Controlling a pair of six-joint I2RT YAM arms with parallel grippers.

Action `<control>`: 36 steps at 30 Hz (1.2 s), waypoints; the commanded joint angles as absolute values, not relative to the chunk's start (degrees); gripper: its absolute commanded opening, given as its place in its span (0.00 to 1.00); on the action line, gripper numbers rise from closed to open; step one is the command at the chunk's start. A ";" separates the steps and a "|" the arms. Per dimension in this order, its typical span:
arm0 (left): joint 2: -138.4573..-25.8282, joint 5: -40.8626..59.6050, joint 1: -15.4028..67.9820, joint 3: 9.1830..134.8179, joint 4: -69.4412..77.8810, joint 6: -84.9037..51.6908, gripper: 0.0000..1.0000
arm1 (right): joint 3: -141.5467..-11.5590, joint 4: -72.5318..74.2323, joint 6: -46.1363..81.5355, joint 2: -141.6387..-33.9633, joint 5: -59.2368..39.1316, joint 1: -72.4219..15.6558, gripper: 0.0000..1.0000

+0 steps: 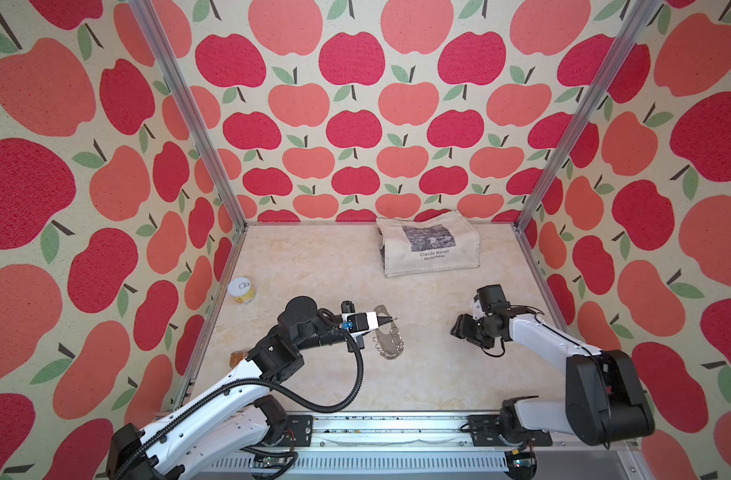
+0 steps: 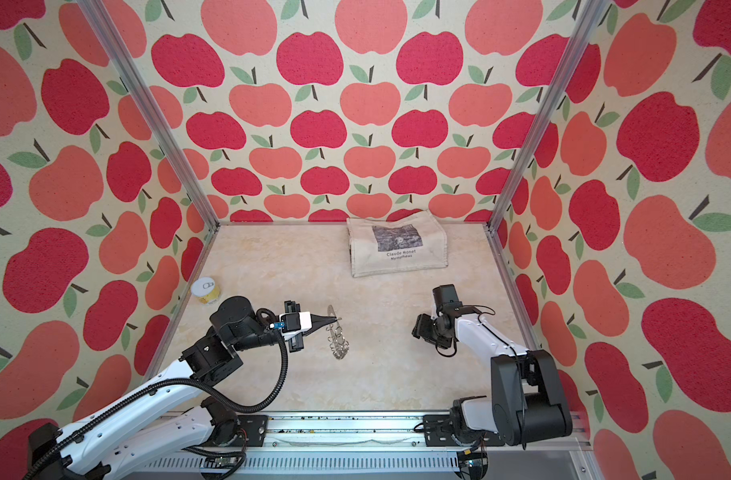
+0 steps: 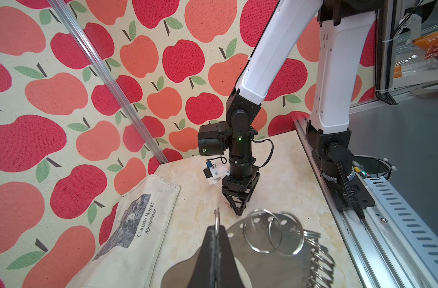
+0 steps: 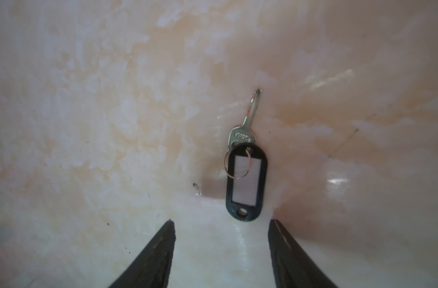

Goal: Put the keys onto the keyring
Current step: 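Release the ring and move the right gripper down over the black-tagged key, then grasp the black-tagged key by its small ring with the right gripper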

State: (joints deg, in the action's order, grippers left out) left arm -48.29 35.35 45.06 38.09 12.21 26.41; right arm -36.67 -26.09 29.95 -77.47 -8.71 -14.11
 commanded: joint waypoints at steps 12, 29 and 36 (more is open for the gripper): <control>-48.06 35.86 44.76 38.15 13.86 25.93 0.00 | -40.62 -23.05 26.70 -87.09 -11.91 -14.84 0.62; -49.54 38.48 41.53 38.61 15.94 23.25 0.00 | -58.04 -44.86 9.93 -87.88 -2.25 -19.40 0.63; -49.42 38.67 41.18 38.32 17.06 22.59 0.00 | -52.21 -34.08 20.69 -89.99 -14.07 -13.97 0.40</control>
State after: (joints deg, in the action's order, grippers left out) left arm -49.78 36.93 41.58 38.06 13.78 23.75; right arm -55.31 -37.39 15.97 -88.92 -9.04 -15.09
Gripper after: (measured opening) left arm 0.054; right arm 0.406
